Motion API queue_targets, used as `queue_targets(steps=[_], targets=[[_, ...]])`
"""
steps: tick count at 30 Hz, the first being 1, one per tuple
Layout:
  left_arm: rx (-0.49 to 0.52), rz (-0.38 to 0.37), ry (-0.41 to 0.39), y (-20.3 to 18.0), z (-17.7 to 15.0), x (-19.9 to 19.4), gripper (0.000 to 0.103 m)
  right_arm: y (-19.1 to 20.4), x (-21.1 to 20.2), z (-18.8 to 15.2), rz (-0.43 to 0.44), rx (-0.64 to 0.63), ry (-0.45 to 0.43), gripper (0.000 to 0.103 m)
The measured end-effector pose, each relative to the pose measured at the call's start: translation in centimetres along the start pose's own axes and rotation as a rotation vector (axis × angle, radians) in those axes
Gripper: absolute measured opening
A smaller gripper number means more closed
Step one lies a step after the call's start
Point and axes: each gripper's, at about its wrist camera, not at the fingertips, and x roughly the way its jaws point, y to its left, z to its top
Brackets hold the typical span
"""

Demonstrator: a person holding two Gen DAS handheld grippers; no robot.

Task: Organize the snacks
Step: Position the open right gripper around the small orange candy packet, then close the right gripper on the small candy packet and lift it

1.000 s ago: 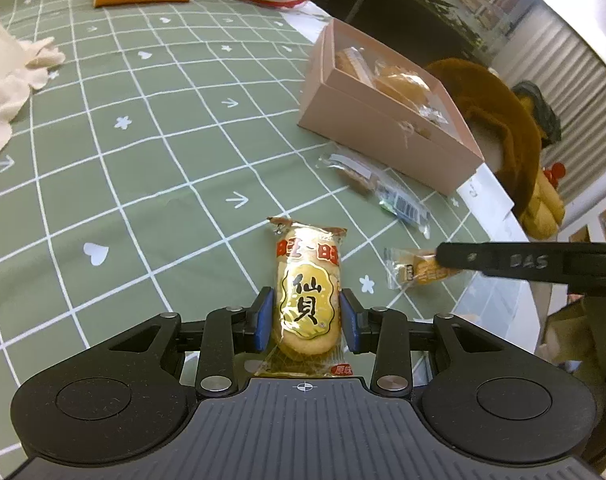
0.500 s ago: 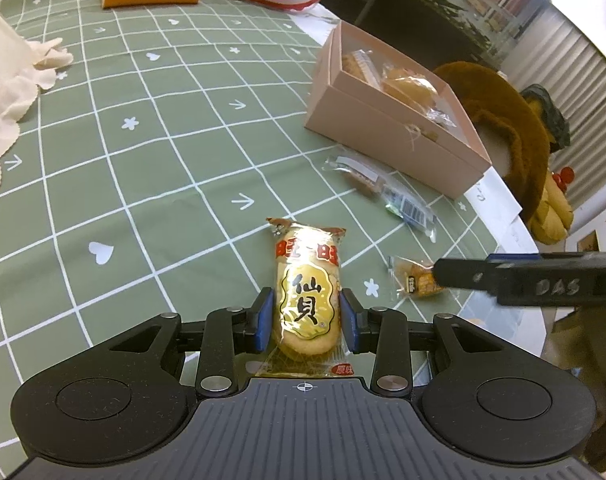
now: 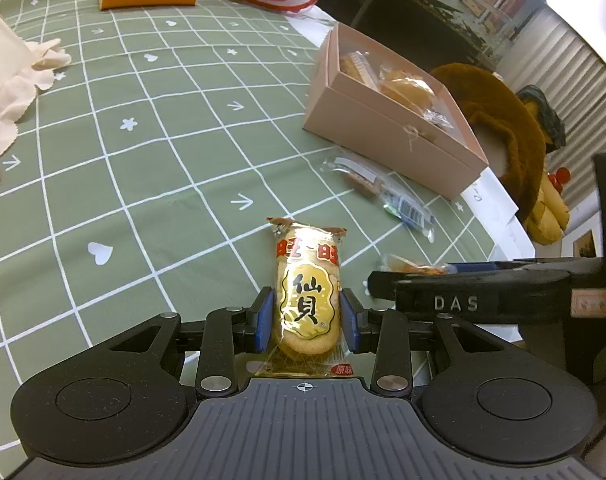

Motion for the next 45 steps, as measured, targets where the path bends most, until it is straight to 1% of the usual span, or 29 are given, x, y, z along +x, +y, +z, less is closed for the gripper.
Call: queue_targets(steps=[3, 4, 5, 12, 17, 20, 21, 23, 25, 28, 29, 31, 34, 36, 38, 39, 40, 41, 42, 43, 44, 45], targets=[[0.004, -0.003, -0.002, 0.0, 0.0, 0.0, 0.04, 0.3, -0.9, -0.4, 0.004, -0.024, -0.029, 0.072], [0.006, -0.003, -0.002, 0.0, 0.0, 0.0, 0.04, 0.3, -1.2, -0.4, 0.004, -0.033, -0.038, 0.065], [0.008, -0.002, -0.002, 0.0, 0.0, 0.1, 0.04, 0.3, -1.4, -0.4, 0.005, -0.039, -0.041, 0.052], [0.028, 0.0, -0.004, -0.2, 0.2, 0.2, 0.04, -0.4, -2.3, -0.7, 0.013, -0.019, -0.042, 0.047], [0.033, -0.003, -0.005, -0.1, 0.1, 0.2, 0.04, -1.8, -2.5, -1.2, 0.001, 0.032, -0.033, 0.047], [0.036, -0.004, -0.007, -0.1, 0.0, 0.1, 0.04, -2.6, -2.9, -1.5, 0.043, 0.033, -0.036, 0.049], [0.036, -0.005, -0.009, -0.1, 0.0, 0.1, 0.04, -2.8, -3.1, -1.6, 0.055, 0.013, -0.037, 0.052], [0.037, -0.006, -0.01, 0.0, 0.0, 0.1, 0.04, -3.0, -3.7, -2.0, 0.05, -0.049, -0.051, 0.073], [0.042, -0.004, -0.009, -0.1, 0.0, 0.1, 0.04, -3.0, -4.0, -2.4, 0.024, -0.126, -0.068, 0.08], [0.048, 0.001, -0.008, -0.2, 0.0, 0.1, 0.04, -2.8, -3.5, -3.1, -0.05, -0.266, -0.084, 0.08], [0.05, 0.002, -0.007, -0.2, 0.0, 0.2, 0.04, -2.7, -3.2, -3.4, -0.06, -0.304, -0.081, 0.08], [0.051, 0.005, -0.005, -0.3, 0.1, 0.2, 0.04, -2.7, -2.8, -3.6, -0.052, -0.333, -0.082, 0.079], [0.051, 0.01, 0.001, -0.4, 0.2, 0.3, 0.04, -2.5, -2.3, -3.0, -0.013, -0.32, -0.086, 0.079], [0.054, 0.014, 0.004, -0.5, 0.3, 0.4, 0.04, -2.8, -1.7, -2.1, 0.04, -0.267, -0.069, 0.079], [0.058, 0.017, 0.009, -0.5, 0.4, 0.5, 0.04, -3.4, -1.0, -1.2, 0.107, -0.187, -0.052, 0.078], [0.059, 0.018, 0.011, -0.6, 0.4, 0.5, 0.04, -3.4, -0.9, -1.0, 0.104, -0.171, -0.063, 0.076], [0.057, 0.018, 0.014, -0.6, 0.5, 0.6, 0.04, -3.3, -0.9, -0.8, 0.093, -0.172, -0.068, 0.068], [0.054, 0.016, 0.016, -0.5, 0.6, 0.6, 0.04, -3.2, -0.9, -0.7, 0.095, -0.173, -0.071, 0.055], [0.052, 0.015, 0.017, -0.5, 0.7, 0.7, 0.04, -3.1, -1.1, -0.6, 0.096, -0.17, -0.07, 0.047], [0.052, 0.014, 0.019, -0.5, 0.7, 0.7, 0.04, -3.1, -1.1, -0.6, 0.098, -0.168, -0.063, 0.035], [0.052, 0.012, 0.021, -0.5, 0.8, 0.8, 0.04, -3.1, -1.3, -0.6, 0.103, -0.164, -0.054, 0.03], [0.052, 0.012, 0.022, -0.5, 0.9, 0.9, 0.04, -3.1, -1.4, -0.7, 0.108, -0.159, -0.051, 0.028]])
